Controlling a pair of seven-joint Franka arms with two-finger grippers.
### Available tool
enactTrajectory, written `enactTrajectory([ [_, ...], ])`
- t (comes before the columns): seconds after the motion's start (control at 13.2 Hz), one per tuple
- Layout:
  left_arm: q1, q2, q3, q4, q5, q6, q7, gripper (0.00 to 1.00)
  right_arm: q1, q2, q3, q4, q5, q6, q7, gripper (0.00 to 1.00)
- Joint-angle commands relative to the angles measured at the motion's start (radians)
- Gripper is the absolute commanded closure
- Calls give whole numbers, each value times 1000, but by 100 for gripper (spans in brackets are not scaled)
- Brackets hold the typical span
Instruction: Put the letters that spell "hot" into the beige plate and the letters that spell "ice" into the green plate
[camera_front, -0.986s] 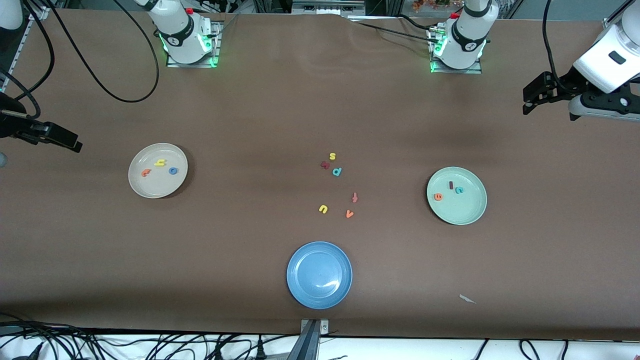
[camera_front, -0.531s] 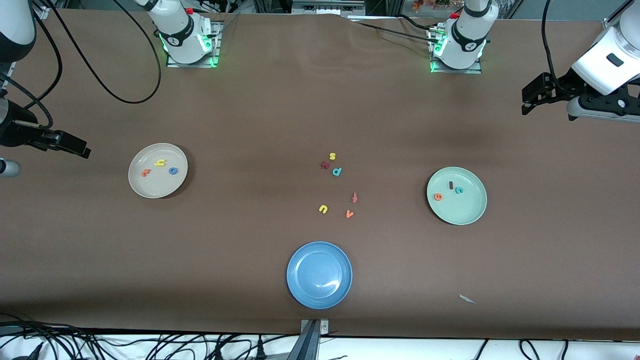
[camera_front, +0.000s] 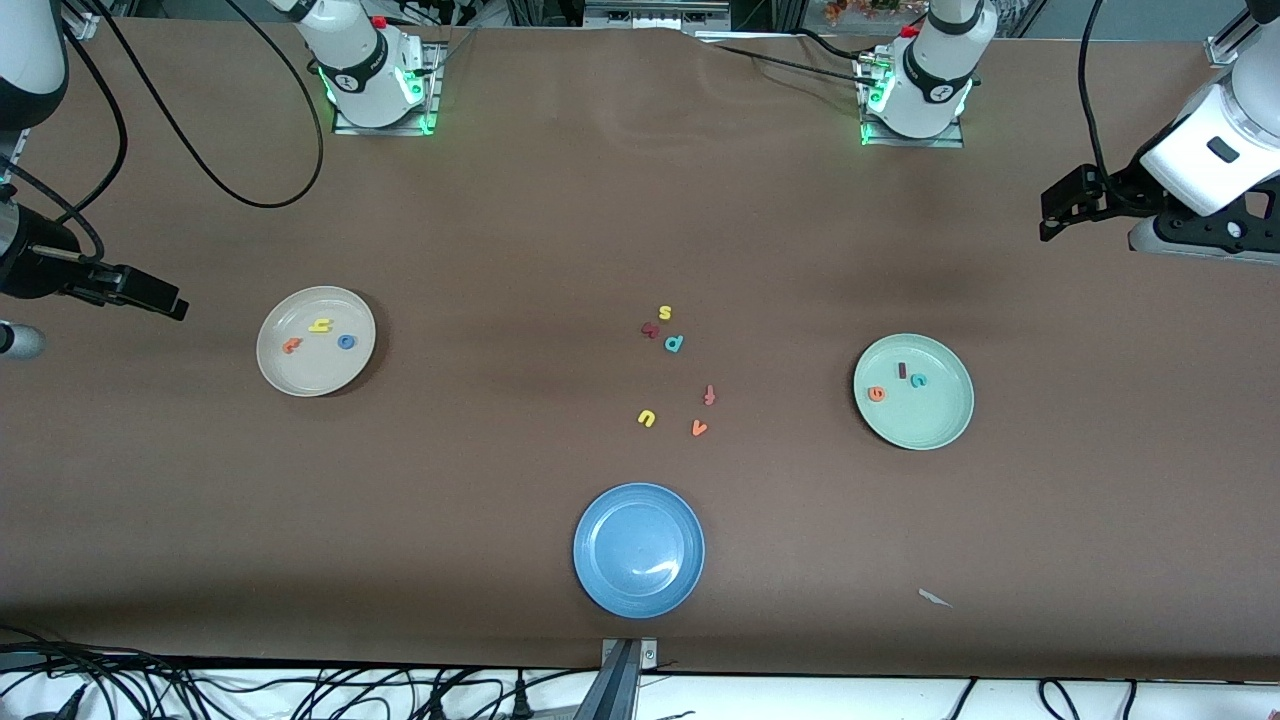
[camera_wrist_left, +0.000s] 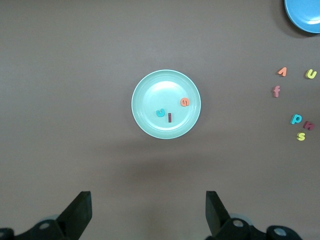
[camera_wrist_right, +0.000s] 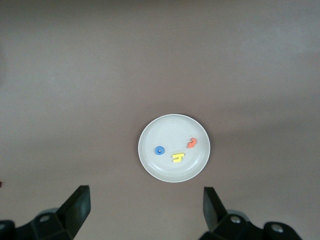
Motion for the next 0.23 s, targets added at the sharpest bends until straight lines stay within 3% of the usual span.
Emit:
enactTrajectory([
  [0.0,12,-9,-9,-13,-12,30,3,0,-3,-11,0,-11,19,5,5,0],
  [0.15,12,-9,-9,-14,5,34,1,0,-3,-11,0,-11,17,3,5,0],
])
